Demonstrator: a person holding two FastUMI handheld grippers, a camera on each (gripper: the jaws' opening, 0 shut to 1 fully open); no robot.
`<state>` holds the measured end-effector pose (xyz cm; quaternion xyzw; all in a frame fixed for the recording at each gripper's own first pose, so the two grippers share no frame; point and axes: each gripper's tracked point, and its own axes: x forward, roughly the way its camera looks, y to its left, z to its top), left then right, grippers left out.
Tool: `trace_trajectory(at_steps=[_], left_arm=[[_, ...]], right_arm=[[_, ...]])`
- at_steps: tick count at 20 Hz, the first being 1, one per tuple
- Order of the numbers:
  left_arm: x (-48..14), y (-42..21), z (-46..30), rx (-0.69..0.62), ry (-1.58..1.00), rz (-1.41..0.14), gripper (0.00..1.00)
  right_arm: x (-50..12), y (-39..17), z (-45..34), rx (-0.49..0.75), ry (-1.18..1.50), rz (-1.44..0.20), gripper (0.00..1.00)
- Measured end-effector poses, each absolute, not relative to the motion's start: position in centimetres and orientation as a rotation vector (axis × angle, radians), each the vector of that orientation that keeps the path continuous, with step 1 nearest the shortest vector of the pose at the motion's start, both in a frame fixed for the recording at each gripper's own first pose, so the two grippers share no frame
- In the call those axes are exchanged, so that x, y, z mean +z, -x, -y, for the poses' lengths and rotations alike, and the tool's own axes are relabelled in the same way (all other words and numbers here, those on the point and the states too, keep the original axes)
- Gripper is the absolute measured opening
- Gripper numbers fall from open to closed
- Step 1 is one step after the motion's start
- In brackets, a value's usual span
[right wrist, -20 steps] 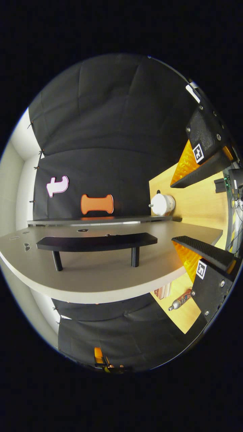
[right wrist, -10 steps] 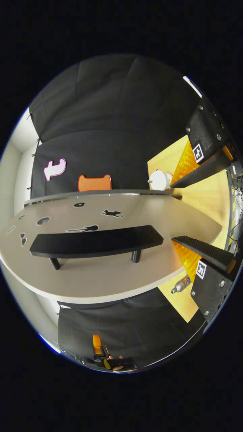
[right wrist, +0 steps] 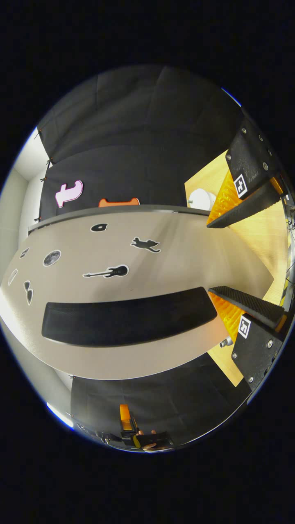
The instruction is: Open the cabinet door with the right hand, grasp the bottle in the cabinet with the left hand and place it on the coaster, then close the cabinet door with the right hand.
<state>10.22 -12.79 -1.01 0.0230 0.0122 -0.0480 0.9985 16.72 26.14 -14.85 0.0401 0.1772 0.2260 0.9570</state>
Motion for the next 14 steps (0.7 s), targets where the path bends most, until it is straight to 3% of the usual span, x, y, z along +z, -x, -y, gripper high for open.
trace_trajectory(at_steps=[3,4,5,6,14], left_arm=[[-1.4,-10.9,11.2,-0.098,-0.037,-0.027,0.93],[-1.4,-11.1,10.5,-0.095,-0.037,-0.025,0.93],[-1.4,-11.3,9.9,-0.092,-0.037,-0.023,0.93],[-1.4,-11.4,9.3,-0.089,-0.037,-0.022,0.93],[-1.7,-12.1,3.9,-0.031,-0.05,-0.014,0.93]], right_arm=[[-14.7,-17.3,-27.3,0.474,-0.086,-0.344,0.89],[-14.8,-17.5,-27.7,0.481,-0.097,-0.341,0.98],[-14.9,-17.7,-28.3,0.486,-0.107,-0.339,0.98],[-14.9,-18.0,-28.8,0.489,-0.112,-0.334,0.91],[-14.8,-18.9,-30.4,0.494,-0.099,-0.3,0.92]])
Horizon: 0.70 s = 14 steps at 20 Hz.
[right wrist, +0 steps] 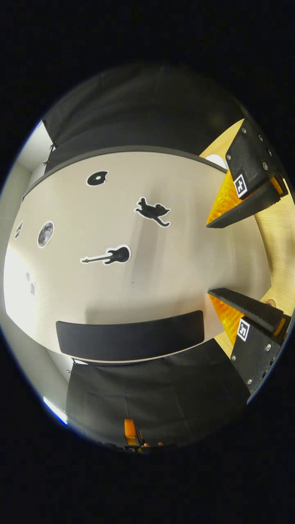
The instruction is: Open the cabinet door with the right hand, grasp the bottle in the cabinet with the left hand and place it on the coaster, then close the cabinet door with the right hand.
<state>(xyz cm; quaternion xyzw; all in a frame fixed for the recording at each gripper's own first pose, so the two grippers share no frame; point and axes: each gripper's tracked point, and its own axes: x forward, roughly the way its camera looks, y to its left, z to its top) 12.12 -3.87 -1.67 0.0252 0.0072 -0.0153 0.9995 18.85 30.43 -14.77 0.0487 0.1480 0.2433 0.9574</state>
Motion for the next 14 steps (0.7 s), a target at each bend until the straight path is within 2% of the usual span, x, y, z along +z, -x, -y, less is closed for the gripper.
trace_trajectory(at_steps=[12,13,14], left_arm=[[-2.2,-13.1,0.2,0.01,-0.037,-0.014,0.93],[-2.3,-13.0,0.0,0.011,-0.038,-0.015,0.9],[-2.4,-13.1,-0.3,0.013,-0.038,-0.016,0.93]], right_arm=[[-15.5,-20.3,-30.8,0.418,-0.139,-0.309,0.92],[-15.5,-20.3,-30.8,0.411,-0.142,-0.311,0.92],[-15.5,-20.3,-30.8,0.404,-0.142,-0.311,0.92]])
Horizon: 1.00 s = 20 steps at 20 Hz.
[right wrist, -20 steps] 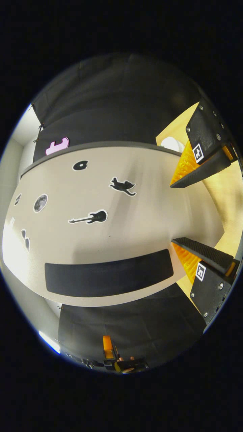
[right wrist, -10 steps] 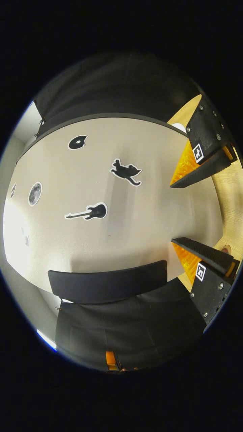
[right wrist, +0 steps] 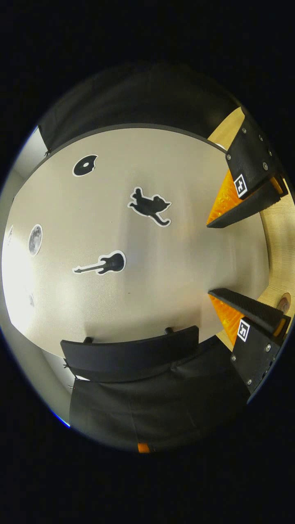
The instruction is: Open the cabinet door with the right hand, grasp the bottle in the cabinet with the left hand and place it on the coaster, then close the cabinet door with the right hand.
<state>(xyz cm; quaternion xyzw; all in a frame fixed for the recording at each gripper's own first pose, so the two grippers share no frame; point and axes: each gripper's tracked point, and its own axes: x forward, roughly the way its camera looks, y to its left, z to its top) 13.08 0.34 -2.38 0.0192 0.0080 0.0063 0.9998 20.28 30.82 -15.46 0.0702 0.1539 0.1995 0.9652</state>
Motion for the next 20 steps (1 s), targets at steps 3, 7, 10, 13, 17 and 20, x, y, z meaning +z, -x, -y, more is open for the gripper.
trace_trajectory(at_steps=[3,7,10,13,17,20], left_arm=[[-2.6,-13.0,-1.3,0.021,-0.036,-0.014,0.93],[-2.9,-13.1,-2.5,0.036,-0.034,-0.017,0.91],[-3.1,-13.2,-3.0,0.045,-0.03,-0.019,0.93],[-3.3,-13.3,-3.6,0.052,-0.031,-0.019,0.93],[-3.7,-13.4,-4.0,0.057,-0.031,-0.026,0.95],[-4.1,-13.4,-4.3,0.063,-0.029,-0.038,0.93]], right_arm=[[-15.5,-20.4,-30.8,0.383,-0.134,-0.306,0.92],[-15.6,-20.6,-31.0,0.363,-0.12,-0.308,0.93],[-15.7,-20.6,-31.0,0.355,-0.103,-0.307,0.93],[-16.0,-20.7,-31.0,0.347,-0.087,-0.311,0.93],[-16.2,-20.7,-31.0,0.326,-0.054,-0.302,0.93],[-16.2,-20.7,-31.0,0.314,-0.036,-0.301,0.93]])
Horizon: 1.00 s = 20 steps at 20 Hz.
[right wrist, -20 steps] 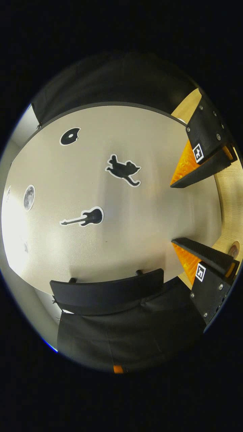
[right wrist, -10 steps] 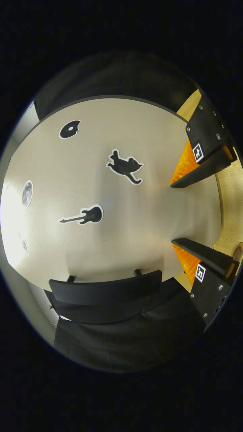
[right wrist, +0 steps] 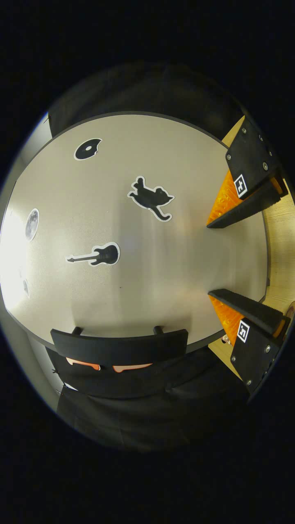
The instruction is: Open the cabinet door with the right hand, grasp the bottle in the cabinet with the left hand and place it on the coaster, then close the cabinet door with the right hand.
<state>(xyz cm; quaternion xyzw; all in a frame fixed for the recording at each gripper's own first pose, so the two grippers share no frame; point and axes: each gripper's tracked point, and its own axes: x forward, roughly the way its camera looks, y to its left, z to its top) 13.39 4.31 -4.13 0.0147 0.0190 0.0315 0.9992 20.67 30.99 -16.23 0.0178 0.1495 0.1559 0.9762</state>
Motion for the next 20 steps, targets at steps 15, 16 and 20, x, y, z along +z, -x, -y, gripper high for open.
trace_trajectory(at_steps=[15,16,20], left_arm=[[-2.6,-15.2,-2.6,0.015,-0.034,-0.004,0.92],[-2.1,-15.3,-2.4,0.011,-0.036,0.007,0.93],[-0.3,-15.5,-1.9,0.009,-0.058,0.056,0.93]], right_arm=[[-6.7,-17.9,-18.7,0.207,0.033,-0.246,0.93],[-5.0,-17.2,-17.6,0.199,0.035,-0.234,0.93],[2.1,-14.2,-13.2,0.178,-0.007,-0.16,0.92]])
